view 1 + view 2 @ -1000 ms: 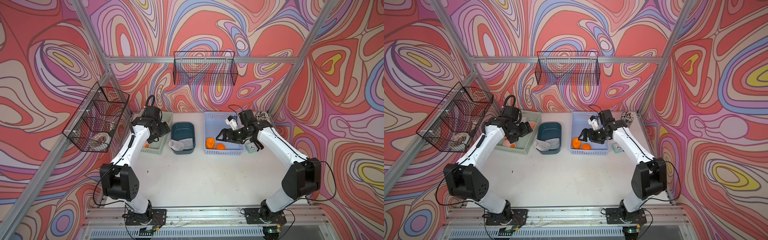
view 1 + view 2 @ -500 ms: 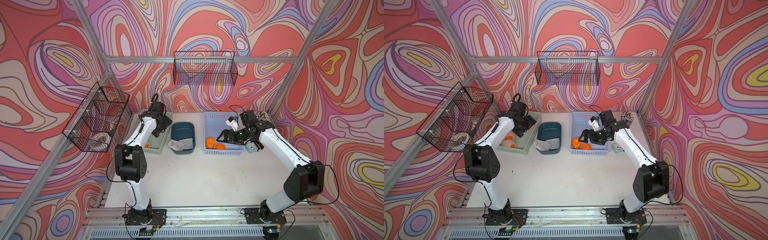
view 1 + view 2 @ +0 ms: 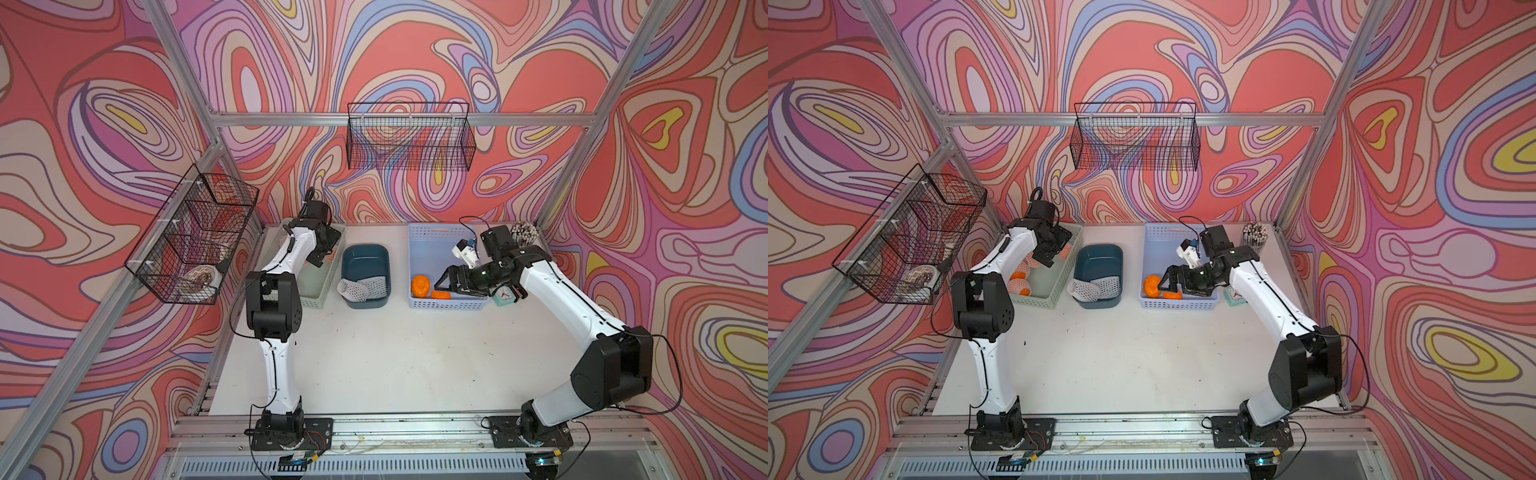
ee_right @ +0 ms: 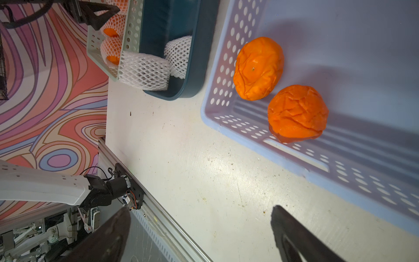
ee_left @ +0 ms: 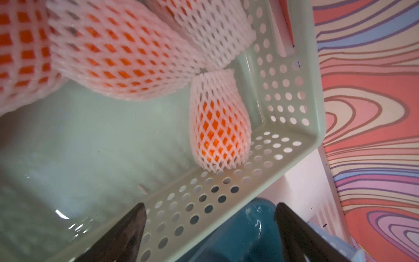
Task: Remove foam nets from oranges
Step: Pick up the orange from the basket.
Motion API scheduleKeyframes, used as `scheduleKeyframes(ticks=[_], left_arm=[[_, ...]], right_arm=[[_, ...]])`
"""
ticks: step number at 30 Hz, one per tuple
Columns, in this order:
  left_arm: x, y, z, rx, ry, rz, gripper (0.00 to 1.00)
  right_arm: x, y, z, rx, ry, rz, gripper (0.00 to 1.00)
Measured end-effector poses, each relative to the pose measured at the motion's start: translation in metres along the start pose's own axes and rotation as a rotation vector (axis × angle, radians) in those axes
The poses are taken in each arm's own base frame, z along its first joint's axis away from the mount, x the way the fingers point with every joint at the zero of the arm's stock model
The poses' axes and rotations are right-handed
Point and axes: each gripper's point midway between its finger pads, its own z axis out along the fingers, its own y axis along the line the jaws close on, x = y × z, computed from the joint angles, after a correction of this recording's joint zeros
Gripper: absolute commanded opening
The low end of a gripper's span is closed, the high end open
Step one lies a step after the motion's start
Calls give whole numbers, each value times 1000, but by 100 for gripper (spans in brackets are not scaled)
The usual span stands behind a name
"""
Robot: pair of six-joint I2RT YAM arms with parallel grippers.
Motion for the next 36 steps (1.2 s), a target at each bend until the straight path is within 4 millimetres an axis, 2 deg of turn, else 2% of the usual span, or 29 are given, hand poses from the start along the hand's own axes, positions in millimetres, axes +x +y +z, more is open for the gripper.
scheduleKeyframes(ticks=[5, 11, 22, 28, 36], left_arm=[[-9, -13, 18, 9, 1, -30, 91], [-7, -17, 35, -14, 25, -43, 91], [-7, -7, 50, -73, 46, -58, 91], [-12, -17, 59, -62, 40, -56, 89], [-7, -2, 67, -117, 62, -45, 89]], right_arm=[[2, 0, 1, -8, 5, 3, 98], [2, 0, 3, -15, 13, 6, 98], [3, -5, 10, -10, 37, 2, 98], [4, -5, 11, -13, 43, 3, 98], [5, -7, 14, -14, 54, 7, 98]])
